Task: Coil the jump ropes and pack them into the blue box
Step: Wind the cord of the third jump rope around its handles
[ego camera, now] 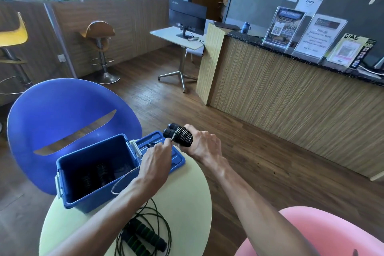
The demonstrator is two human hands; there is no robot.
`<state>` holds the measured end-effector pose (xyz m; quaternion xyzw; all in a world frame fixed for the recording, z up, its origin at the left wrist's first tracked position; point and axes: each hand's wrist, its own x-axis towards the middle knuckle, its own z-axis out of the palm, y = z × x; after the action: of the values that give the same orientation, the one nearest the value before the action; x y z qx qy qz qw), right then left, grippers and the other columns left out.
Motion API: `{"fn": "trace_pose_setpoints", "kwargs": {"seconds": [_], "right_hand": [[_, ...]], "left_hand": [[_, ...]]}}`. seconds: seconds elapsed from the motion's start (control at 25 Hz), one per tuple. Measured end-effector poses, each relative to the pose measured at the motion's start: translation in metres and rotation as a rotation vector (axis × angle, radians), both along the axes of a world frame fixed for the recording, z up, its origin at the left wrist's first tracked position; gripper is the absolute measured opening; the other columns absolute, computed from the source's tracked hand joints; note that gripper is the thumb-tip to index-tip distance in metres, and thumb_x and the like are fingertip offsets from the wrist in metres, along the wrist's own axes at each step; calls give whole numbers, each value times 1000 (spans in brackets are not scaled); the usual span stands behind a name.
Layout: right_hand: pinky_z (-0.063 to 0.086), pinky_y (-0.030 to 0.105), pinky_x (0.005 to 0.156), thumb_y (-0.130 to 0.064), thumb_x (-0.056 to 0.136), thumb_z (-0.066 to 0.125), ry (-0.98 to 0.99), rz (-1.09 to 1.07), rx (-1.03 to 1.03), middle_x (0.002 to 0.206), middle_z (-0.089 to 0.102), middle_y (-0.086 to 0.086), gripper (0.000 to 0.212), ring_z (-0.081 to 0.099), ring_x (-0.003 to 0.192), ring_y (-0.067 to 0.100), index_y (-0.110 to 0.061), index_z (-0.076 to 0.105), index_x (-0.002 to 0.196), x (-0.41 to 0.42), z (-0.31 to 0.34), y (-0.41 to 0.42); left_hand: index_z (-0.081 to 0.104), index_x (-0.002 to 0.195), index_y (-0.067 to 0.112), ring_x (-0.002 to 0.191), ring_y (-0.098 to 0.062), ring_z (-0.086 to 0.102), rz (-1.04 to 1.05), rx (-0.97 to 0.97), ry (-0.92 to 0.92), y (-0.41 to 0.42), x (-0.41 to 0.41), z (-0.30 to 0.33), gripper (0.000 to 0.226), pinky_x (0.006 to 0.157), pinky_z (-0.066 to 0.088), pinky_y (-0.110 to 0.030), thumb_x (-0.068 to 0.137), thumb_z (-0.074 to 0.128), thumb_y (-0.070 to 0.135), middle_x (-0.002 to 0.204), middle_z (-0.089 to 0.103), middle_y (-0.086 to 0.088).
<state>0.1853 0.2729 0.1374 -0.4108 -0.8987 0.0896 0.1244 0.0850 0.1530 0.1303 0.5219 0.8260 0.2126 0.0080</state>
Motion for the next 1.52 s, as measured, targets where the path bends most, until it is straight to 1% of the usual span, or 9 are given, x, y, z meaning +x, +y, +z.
{"fn": "trace_pose_setpoints", "kwargs": {"seconds": [0.12, 0.24, 0.36, 0.6, 0.76, 1.0, 1.28, 1.4, 1.52], "right_hand": [[45, 35, 68, -61, 85, 60, 1, 2, 7, 97, 75, 5, 50, 71, 93, 35, -38, 49, 127, 2, -5, -1], [47, 35, 69, -64, 86, 61, -9, 4, 62, 102, 73, 8, 61, 71, 94, 35, -41, 44, 140, 1, -5, -2], [43, 33, 66, -65, 87, 60, -18, 6, 73, 104, 71, 9, 64, 71, 94, 34, -42, 41, 144, 1, -5, -6], [40, 33, 62, -67, 82, 59, 36, 14, 16, 95, 74, 4, 55, 71, 90, 33, -42, 46, 130, -4, -3, -6], [46, 35, 68, -62, 82, 61, -21, 63, 16, 96, 72, 6, 53, 70, 91, 34, -43, 46, 129, -6, -3, -6], [50, 37, 71, -54, 86, 62, -118, 196, 148, 97, 63, 9, 66, 68, 89, 34, -43, 37, 146, 4, -14, -12], [48, 33, 65, -63, 78, 59, 114, 79, 60, 87, 68, 0, 58, 69, 82, 31, -48, 44, 131, 2, -2, -12], [50, 33, 66, -62, 78, 60, 147, 146, 56, 86, 65, -1, 60, 67, 81, 28, -49, 43, 134, 7, 1, -19], [53, 34, 68, -61, 77, 63, 179, 225, 12, 86, 66, -3, 60, 66, 82, 26, -49, 45, 133, 8, 11, -25]], "left_hand": [[59, 76, 13, 53, -19, 48, 138, 160, -640, 4, -5, -5, 39, 54, 42, -35, 103, 38, 34, 60, 55, 1], [71, 90, 7, 42, -8, 32, 283, 169, -1409, 7, -15, -1, 39, 41, 28, -19, 103, 43, 31, 56, 47, 2], [69, 91, 7, 39, -5, 30, 216, 87, -1675, 2, -27, 3, 28, 37, 24, -16, 100, 49, 24, 54, 45, 5], [60, 96, 7, 57, -8, 62, 7, 128, -1381, -11, -29, 22, 14, 57, 41, -20, 99, 52, 18, 82, 73, -5], [53, 93, 6, 46, -7, 37, -23, 174, -1149, -17, -20, 34, 14, 42, 29, -18, 100, 50, 17, 64, 58, 3], [55, 85, 5, 44, -10, 33, -124, 155, -782, -12, -35, 51, 18, 40, 28, -17, 98, 50, 15, 54, 53, 6], [45, 89, 5, 53, -14, 40, -224, 51, -966, -31, -23, 8, 24, 52, 35, -24, 104, 40, 23, 58, 53, -1], [50, 83, 4, 64, -12, 53, -332, -26, -856, -38, -39, 3, 31, 64, 42, -19, 103, 40, 26, 71, 70, -8], [65, 86, 12, 74, -6, 62, -338, 9, -712, -42, -58, -5, 26, 74, 46, -24, 97, 52, 33, 83, 74, 8]]}}
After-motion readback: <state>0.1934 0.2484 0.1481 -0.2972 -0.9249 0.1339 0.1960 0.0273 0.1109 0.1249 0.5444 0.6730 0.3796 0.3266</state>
